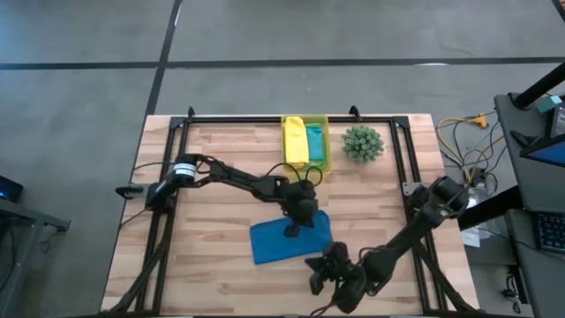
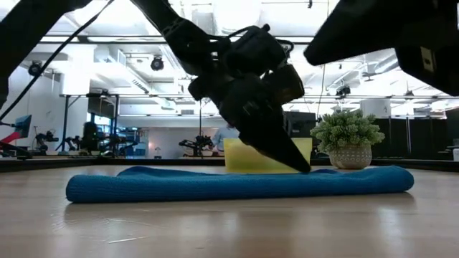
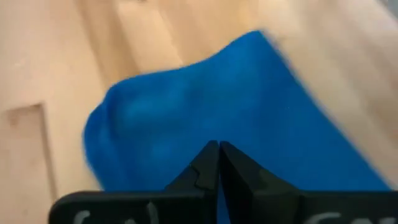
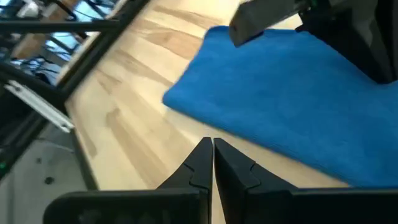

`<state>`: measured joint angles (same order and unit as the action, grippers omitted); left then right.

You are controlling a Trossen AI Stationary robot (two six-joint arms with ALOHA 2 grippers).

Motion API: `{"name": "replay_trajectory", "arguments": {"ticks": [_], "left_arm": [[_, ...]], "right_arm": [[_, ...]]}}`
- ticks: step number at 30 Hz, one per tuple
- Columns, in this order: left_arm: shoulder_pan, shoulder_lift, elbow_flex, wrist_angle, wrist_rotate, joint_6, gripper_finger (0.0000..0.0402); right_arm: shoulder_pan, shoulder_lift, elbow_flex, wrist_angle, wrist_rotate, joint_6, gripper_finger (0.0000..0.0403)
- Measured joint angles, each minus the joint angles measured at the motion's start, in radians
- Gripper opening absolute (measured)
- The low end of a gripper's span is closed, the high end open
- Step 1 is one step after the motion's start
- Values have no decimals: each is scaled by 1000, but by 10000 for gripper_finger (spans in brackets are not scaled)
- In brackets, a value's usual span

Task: Fold microfiber towels
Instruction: Fold the blue microfiber cloth

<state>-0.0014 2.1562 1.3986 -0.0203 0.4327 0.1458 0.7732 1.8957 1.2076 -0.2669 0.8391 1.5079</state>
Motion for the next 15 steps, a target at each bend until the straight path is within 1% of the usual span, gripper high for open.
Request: {"name": "replay_trajectory", "arguments": {"ticks": [4,7,9,12,15], "left_arm": [[-1,1,0,-41,-127,-11,0],[1,-1,0,-56,-189,-51,0],[0,-5,2,-82,-247,-101,0],[0,-8,2,-113,-338,-198,0],[1,-16,1,-138,-381,-274,0]], "right_arm": [[8,66,77,-55,-5,35,8],[12,105,133,-103,-20,67,8],[14,121,156,-174,-29,98,8],[15,131,175,-226,-44,137,8],[9,131,176,-225,-35,131,8]]}}
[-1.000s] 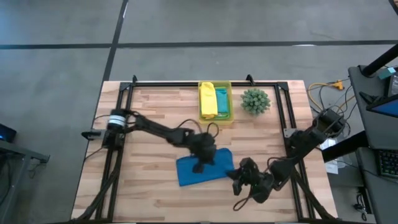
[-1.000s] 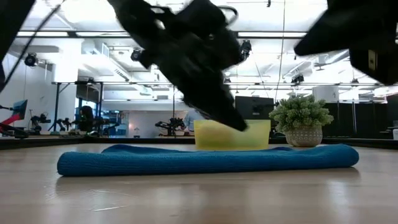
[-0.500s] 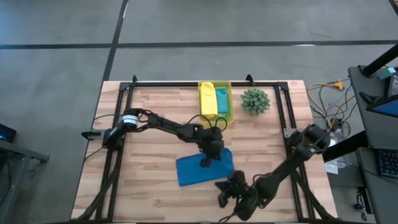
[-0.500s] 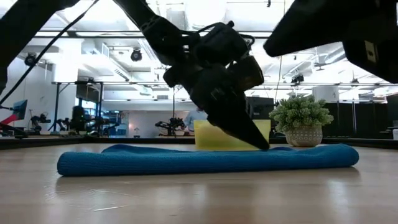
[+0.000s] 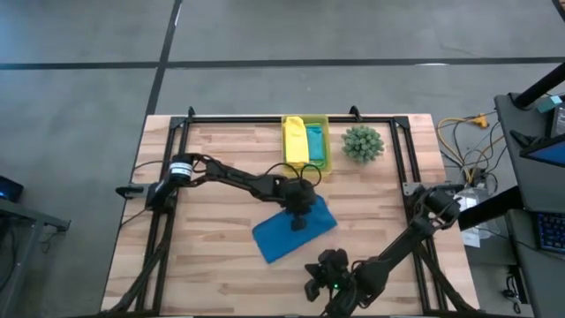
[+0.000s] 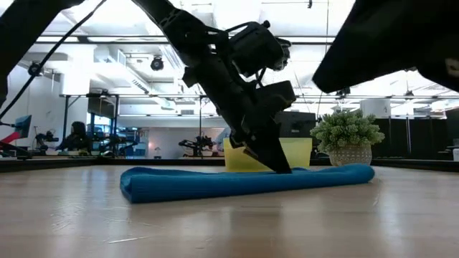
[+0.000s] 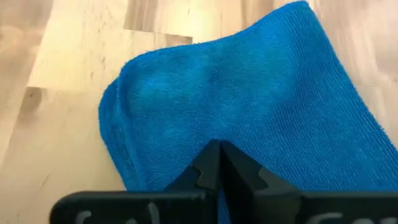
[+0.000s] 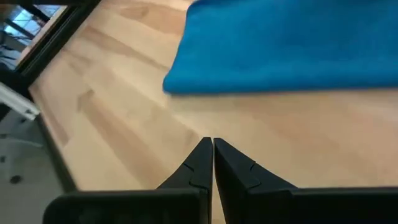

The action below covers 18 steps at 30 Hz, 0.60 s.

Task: Fold microfiber towels
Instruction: Fold the blue microfiber cloth

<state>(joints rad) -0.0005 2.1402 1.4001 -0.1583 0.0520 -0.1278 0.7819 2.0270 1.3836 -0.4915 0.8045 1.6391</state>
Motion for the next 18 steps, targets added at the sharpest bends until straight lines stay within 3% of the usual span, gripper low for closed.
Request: {"name": "replay_trajectory", "arguments": {"ticks": [7,11,18], "left_arm": [[3,-87,-11,-8,-13,87,0],[15,-185,-35,-29,34,155,0],[17,-324,-266,-47,178,172,0]], "right_arm": [[-39,0,-6,4,80,-59,8],[-52,1,-12,13,102,-69,8],[-117,0,-124,11,50,34,8]]}}
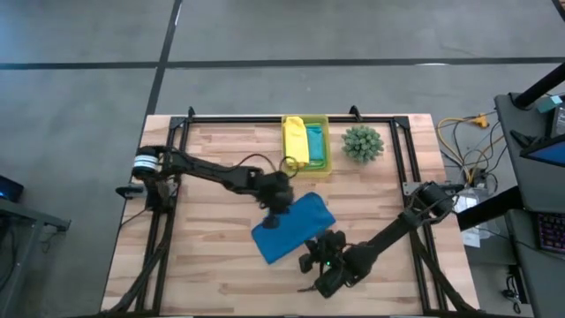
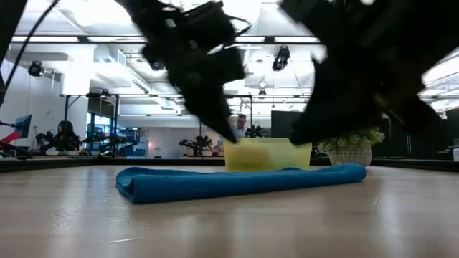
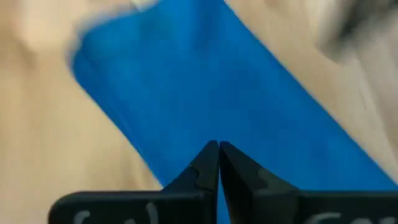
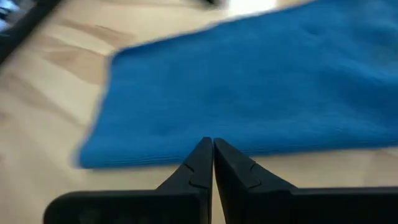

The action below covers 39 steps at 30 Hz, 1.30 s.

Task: Fold microfiber towels
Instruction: Fold the blue microfiber cloth

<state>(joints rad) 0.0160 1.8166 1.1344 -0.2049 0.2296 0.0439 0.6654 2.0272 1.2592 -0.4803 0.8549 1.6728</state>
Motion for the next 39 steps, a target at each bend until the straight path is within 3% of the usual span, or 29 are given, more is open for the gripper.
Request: {"name": "replay_trajectory", "arguments": {"ticks": [6,10,14,25,31,39], "left_arm": [[-62,-131,-271,58,49,-43,0],[-118,-176,-380,116,8,-132,0],[-181,-176,-424,191,-11,-234,0],[-373,-56,-360,350,-56,-434,0],[-433,60,-241,391,-55,-509,0],[-410,-18,-205,333,-135,-501,0]], "right_arm": [[-83,-30,-122,148,-108,-54,8],[-145,-64,-200,270,-174,-150,8],[-207,-91,-253,287,-267,-219,8],[-307,-124,-277,315,-396,-498,8],[-337,-129,-278,353,-466,-635,8],[-253,-186,-266,378,-449,-724,8]]}}
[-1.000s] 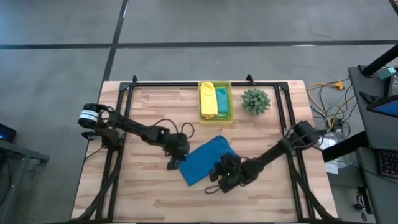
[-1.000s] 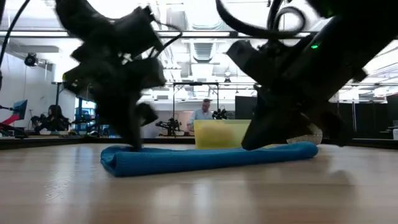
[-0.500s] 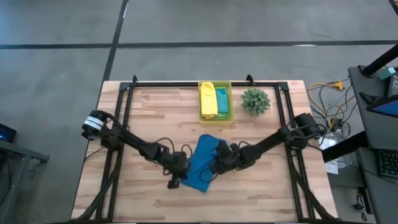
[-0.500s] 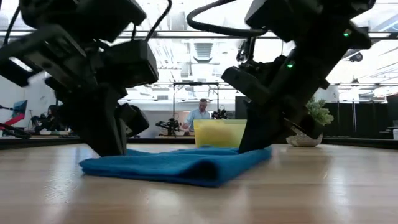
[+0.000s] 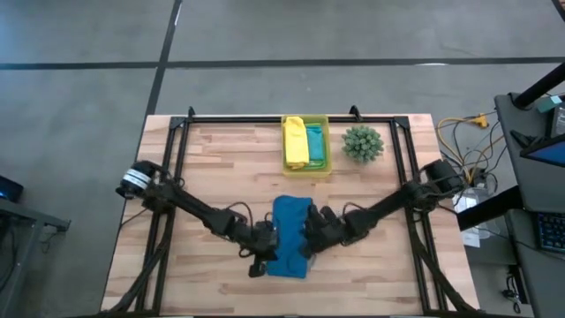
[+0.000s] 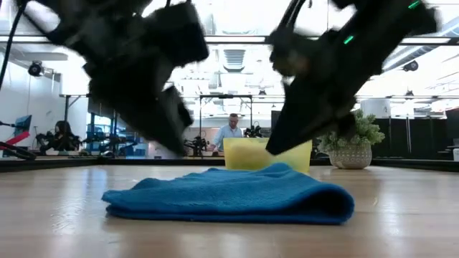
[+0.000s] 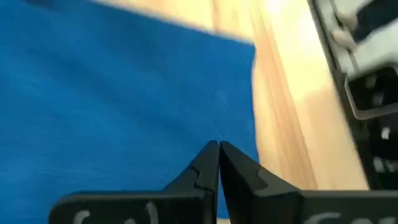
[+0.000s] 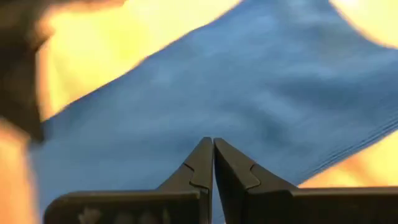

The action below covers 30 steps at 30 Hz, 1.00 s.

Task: Fold microfiber towels
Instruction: Fold the blue microfiber cloth

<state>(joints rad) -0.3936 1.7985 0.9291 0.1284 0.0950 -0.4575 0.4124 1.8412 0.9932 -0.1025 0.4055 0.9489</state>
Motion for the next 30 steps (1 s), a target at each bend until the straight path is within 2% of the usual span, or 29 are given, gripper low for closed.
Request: {"name": "replay_trajectory", "arguments": {"ticks": [7,13,21,30], "left_arm": [[72,-76,-7,-43,-87,77,0],[197,-32,-11,-42,-105,126,0],[369,-31,-21,-38,-70,203,0],[426,-31,-57,-66,-21,263,0]], "right_arm": [[146,15,2,208,62,35,8],[170,79,49,212,45,90,8],[180,155,131,213,-20,86,8],[192,167,120,162,-104,129,9]]}}
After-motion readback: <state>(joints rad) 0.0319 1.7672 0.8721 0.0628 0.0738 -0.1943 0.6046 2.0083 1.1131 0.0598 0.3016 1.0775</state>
